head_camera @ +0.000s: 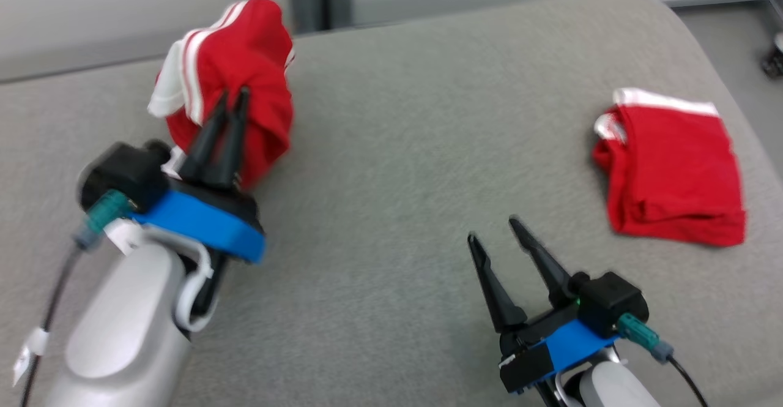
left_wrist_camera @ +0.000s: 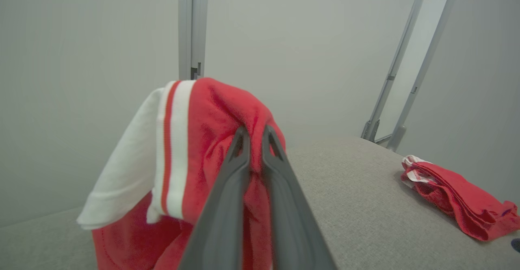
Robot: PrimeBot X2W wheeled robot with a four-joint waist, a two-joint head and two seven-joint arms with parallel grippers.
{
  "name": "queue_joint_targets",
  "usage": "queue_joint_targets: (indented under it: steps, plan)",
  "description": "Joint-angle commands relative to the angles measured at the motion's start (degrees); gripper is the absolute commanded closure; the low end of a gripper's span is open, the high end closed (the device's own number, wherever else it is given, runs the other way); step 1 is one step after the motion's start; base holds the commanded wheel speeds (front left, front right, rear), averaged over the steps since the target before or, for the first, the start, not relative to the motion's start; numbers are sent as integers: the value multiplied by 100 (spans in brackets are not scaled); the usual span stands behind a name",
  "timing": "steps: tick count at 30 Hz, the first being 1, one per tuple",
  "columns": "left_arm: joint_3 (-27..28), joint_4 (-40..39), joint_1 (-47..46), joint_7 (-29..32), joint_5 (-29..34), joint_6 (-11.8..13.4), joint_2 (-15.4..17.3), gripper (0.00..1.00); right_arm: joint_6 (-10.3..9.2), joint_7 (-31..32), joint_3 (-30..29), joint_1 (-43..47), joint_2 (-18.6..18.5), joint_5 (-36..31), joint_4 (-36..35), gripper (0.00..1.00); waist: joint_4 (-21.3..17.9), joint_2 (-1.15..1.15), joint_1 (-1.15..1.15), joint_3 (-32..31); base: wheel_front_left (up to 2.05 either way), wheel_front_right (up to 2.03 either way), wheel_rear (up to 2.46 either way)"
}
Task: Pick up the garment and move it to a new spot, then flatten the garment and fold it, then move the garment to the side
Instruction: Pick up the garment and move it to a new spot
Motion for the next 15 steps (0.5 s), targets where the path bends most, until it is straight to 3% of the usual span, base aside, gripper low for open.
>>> queue_joint_targets:
  steps: [1, 9, 10, 11, 12, 15]
  plan:
    - [-154, -14, 125, -25, 38, 8, -71, 100, 3, -1, 47, 122, -21, 35, -51, 0, -392, 1, 0, -230, 0, 0, 0]
    - [-693, 93, 559, -25, 128, 8, -494, 100, 2, -2, 197, 316, -22, 161, -163, 0, -962, 1, 0, -255, 0, 0, 0]
    - [-735, 115, 630, -25, 165, 8, -508, 88, 3, -3, 199, 322, -20, 160, -176, 0, -971, 1, 0, -263, 0, 0, 0]
    - [-772, 163, 706, -25, 185, 8, -522, 38, 3, -2, 181, 345, -20, 160, -177, 0, -962, 1, 0, -281, 0, 0, 0]
    - [-766, 202, 776, -26, 185, 8, -541, 0, 3, -2, 161, 373, -20, 155, -170, 0, -940, 1, 0, -302, 0, 0, 0]
    - [-600, 332, 1006, -25, 186, 8, -583, 0, 3, -2, 125, 383, -20, 171, -142, 0, -808, 1, 0, -371, 0, 0, 0]
